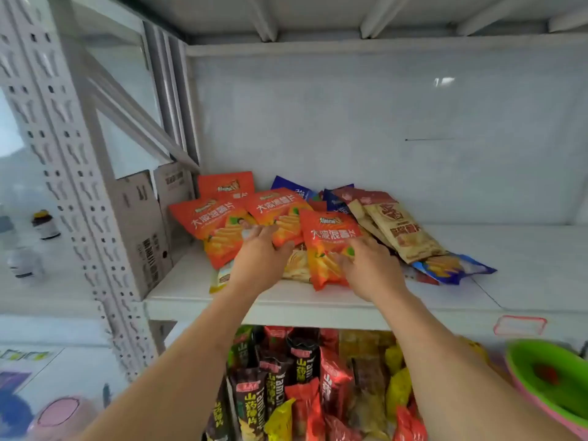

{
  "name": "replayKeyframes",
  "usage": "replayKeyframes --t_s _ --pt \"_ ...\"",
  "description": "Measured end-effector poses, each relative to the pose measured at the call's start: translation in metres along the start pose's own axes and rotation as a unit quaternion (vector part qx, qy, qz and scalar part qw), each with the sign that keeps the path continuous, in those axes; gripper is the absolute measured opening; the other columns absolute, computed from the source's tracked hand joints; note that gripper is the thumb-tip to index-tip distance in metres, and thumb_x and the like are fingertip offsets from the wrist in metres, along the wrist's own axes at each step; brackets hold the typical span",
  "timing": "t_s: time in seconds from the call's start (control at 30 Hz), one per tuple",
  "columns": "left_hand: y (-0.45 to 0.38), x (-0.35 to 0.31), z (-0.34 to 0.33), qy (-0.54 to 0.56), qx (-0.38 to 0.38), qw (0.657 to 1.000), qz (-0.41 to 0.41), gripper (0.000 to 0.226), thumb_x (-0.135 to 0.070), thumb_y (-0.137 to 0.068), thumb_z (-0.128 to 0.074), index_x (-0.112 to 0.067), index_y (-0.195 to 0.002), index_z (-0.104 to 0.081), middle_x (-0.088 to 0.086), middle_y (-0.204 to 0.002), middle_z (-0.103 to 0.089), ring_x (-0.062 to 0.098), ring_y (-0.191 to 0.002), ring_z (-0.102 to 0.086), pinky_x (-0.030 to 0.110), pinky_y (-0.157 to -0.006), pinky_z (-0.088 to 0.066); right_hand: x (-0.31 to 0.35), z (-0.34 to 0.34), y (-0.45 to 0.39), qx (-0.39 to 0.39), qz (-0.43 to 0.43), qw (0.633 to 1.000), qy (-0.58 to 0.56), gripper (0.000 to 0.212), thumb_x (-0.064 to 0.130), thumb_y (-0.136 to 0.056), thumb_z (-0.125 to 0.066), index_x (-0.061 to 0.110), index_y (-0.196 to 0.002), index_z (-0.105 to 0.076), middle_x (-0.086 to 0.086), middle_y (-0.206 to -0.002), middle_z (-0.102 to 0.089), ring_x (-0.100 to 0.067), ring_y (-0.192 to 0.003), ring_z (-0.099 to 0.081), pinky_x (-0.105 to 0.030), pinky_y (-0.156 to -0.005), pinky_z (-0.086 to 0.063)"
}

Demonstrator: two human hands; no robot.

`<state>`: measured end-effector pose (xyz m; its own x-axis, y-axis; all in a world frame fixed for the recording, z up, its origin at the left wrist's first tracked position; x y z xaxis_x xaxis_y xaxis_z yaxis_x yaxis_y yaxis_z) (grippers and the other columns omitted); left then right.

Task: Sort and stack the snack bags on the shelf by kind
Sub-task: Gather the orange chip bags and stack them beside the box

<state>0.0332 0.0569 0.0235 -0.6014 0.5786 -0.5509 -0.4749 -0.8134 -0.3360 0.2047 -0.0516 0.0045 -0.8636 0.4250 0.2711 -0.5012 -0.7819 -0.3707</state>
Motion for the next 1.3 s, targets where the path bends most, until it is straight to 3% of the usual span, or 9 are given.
replayKeyframes --t_s 0.23,0.43,0.5,0.7,0.77,0.9,1.03,1.13,1.3 --pt "-0.073 0.019 -0.042 0.155 -0.015 0.971 0.181 0.066 -0.04 -0.096 -0.055 -0.006 -0.148 -0.033 0.018 -0.151 -0.032 0.035 -0.136 -0.037 0.042 -0.104 -0.04 -0.05 -0.059 -0.048 0.077 -0.159 0.979 -0.101 0.089 0.078 -0.083 -0.047 0.023 -0.15 -0.026 -0.013 -0.151 -0.04 -0.038 -0.138 -0.038 -0.05 -0.108 -0.036" --pt "-0.102 0.029 -0.05 0.22 -0.07 0.931 0.281 0.074 -0.039 -0.1 -0.055 0.009 -0.145 -0.021 0.022 -0.134 -0.052 0.036 -0.128 -0.047 0.036 -0.095 -0.038 -0.056 -0.08 -0.052 0.076 -0.186 0.97 -0.139 0.11 0.08 -0.077 -0.054 0.017 -0.157 -0.012 -0.014 -0.154 -0.037 -0.036 -0.144 -0.028 -0.047 -0.114 -0.027" --pt "-0.108 0.034 -0.053 0.26 -0.068 0.916 0.3 0.072 -0.041 -0.099 -0.056 0.009 -0.143 -0.027 0.014 -0.109 -0.056 0.032 -0.115 -0.052 0.032 -0.082 -0.036 -0.057 -0.081 -0.054 0.068 -0.192 0.966 -0.157 0.119 0.081 -0.073 -0.059 0.015 -0.158 -0.008 -0.016 -0.153 -0.036 -0.035 -0.144 -0.027 -0.046 -0.115 -0.026" --pt "-0.124 0.053 -0.074 0.418 -0.037 0.857 0.298 0.037 -0.036 -0.091 -0.066 -0.007 -0.113 -0.06 0.007 -0.099 -0.068 0.026 -0.087 -0.065 0.038 -0.078 -0.057 -0.064 -0.087 -0.064 0.045 -0.201 0.939 -0.277 0.132 0.087 -0.043 -0.069 0.021 -0.15 -0.028 -0.006 -0.131 -0.057 -0.03 -0.125 -0.051 -0.049 -0.098 -0.049" --pt "-0.122 0.046 -0.079 0.49 -0.016 0.825 0.283 0.021 -0.025 -0.097 -0.061 -0.01 -0.112 -0.058 0.007 -0.093 -0.07 0.024 -0.078 -0.068 0.035 -0.063 -0.056 -0.066 -0.089 -0.068 0.048 -0.193 0.931 -0.307 0.128 0.088 -0.036 -0.067 0.025 -0.142 -0.037 -0.001 -0.122 -0.063 -0.026 -0.119 -0.057 -0.048 -0.095 -0.051" --pt "-0.118 0.035 -0.085 0.572 0.027 0.778 0.258 0.026 -0.021 -0.1 -0.054 -0.007 -0.119 -0.064 0.015 -0.093 -0.077 0.034 -0.084 -0.074 0.06 -0.085 -0.057 -0.059 -0.085 -0.073 0.059 -0.154 0.924 -0.345 0.087 0.078 -0.049 -0.077 0.037 -0.121 -0.051 0.009 -0.11 -0.068 -0.016 -0.102 -0.066 -0.042 -0.088 -0.054" --pt "-0.119 0.029 -0.092 0.602 0.073 0.764 0.222 0.045 -0.049 -0.101 -0.048 -0.014 -0.121 -0.068 0.014 -0.109 -0.076 0.033 -0.1 -0.073 0.057 -0.096 -0.053 -0.047 -0.075 -0.084 0.056 -0.107 0.918 -0.377 0.044 0.044 -0.073 -0.085 0.037 -0.105 -0.055 0.018 -0.098 -0.069 -0.004 -0.089 -0.066 -0.023 -0.069 -0.047" --pt "-0.115 0.024 -0.097 0.592 0.121 0.77 0.203 0.055 -0.064 -0.09 -0.054 -0.021 -0.122 -0.067 0.01 -0.112 -0.076 0.031 -0.102 -0.073 0.054 -0.093 -0.055 -0.041 -0.079 -0.092 0.071 -0.098 0.916 -0.382 0.052 0.044 -0.071 -0.086 0.036 -0.111 -0.055 0.011 -0.109 -0.069 -0.012 -0.099 -0.067 -0.036 -0.087 -0.054" --pt "-0.118 0.031 -0.1 0.561 0.081 0.804 0.176 0.046 -0.029 -0.089 -0.074 -0.012 -0.129 -0.06 0.011 -0.108 -0.076 0.032 -0.095 -0.075 0.053 -0.085 -0.059 -0.041 -0.086 -0.097 0.065 -0.117 0.91 -0.392 0.078 0.067 -0.065 -0.078 0.03 -0.129 -0.052 0.004 -0.124 -0.062 -0.018 -0.112 -0.062 -0.043 -0.096 -0.051"
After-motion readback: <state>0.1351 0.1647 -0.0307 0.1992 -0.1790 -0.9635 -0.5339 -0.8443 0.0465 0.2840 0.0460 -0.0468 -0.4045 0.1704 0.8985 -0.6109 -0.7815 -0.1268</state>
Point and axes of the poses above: each hand's wrist, its own y-axis away from the middle knuckle, its own z-axis out of the back of the hand, x = y × z, the point moved 7 cm from there along -y, towards the middle knuckle
